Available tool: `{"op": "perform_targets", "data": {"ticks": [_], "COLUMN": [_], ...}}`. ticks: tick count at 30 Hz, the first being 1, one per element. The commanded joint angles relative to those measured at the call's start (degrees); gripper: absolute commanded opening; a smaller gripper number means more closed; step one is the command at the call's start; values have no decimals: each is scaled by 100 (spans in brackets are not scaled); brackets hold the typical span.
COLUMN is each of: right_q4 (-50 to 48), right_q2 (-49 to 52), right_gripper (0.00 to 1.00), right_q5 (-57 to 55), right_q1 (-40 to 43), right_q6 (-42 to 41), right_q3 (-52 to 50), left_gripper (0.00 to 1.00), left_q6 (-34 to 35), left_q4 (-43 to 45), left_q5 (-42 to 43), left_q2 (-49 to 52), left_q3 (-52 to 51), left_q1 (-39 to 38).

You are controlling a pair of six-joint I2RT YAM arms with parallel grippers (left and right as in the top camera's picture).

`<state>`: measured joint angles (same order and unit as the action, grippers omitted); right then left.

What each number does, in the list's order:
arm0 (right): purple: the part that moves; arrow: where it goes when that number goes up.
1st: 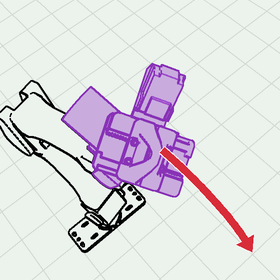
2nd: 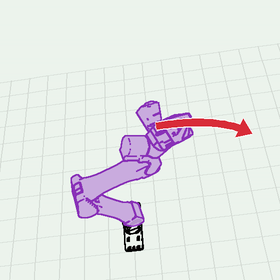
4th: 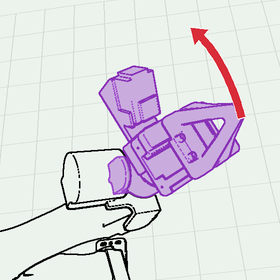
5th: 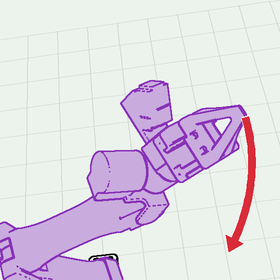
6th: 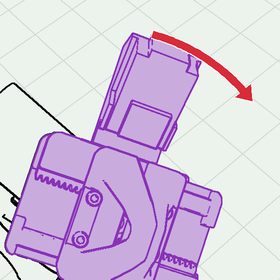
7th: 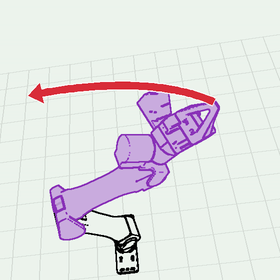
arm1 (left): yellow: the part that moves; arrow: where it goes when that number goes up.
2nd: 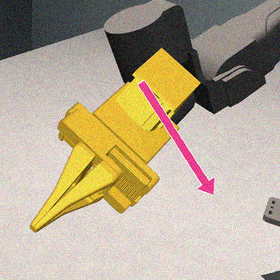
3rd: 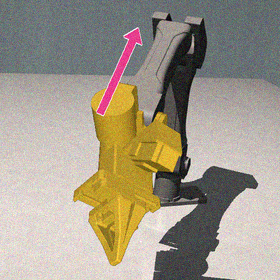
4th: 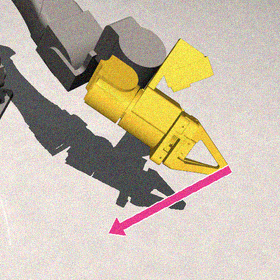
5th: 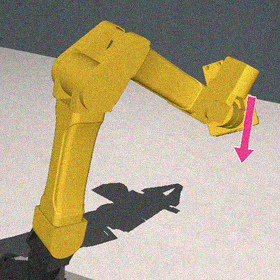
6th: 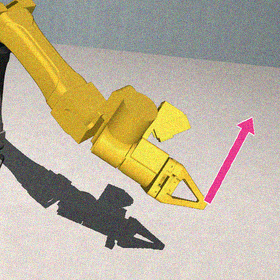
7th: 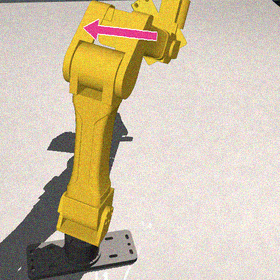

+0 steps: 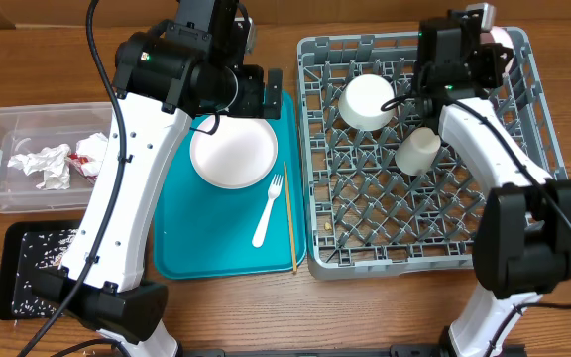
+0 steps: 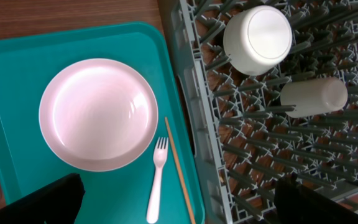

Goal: Sort waste into correct bins and load items into the dishwasher
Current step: 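Release the pink bowl from the left gripper and carry it over the rack, then lower the pink bowl upside down into the rack and open the right gripper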

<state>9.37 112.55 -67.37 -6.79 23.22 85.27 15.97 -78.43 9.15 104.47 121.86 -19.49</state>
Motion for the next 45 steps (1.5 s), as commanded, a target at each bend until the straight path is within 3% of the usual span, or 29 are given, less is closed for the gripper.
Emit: {"op": "perform_targets", "data": {"ticks": [1,7,13,39,45], "right_q4": [-326,-590,-774,-866,-868], "right_q2": [254,461,509,737,737], "right_gripper": [4,4,4,4,22], "right_q5": [-114,-70,-46,-186,-374], "right_q1": [17,125,367,-151,-201], "right_q6": [1414,2358,2787,2732,2736], "right_q3": [57,57,57,57,57], "left_gripper": [100,100,100,100,100], "left_q6": [-74,-74,-74,-74,-74], "left_q4": [0,0,0,-2,0], "left_q5": [-37,-37,-37,-37,-37], "left_q2": [-70,-70,-70,-70,-70], "left_q3": [87,87,87,87,87], "left_q1": [-4,-4,31,-2,-4]}}
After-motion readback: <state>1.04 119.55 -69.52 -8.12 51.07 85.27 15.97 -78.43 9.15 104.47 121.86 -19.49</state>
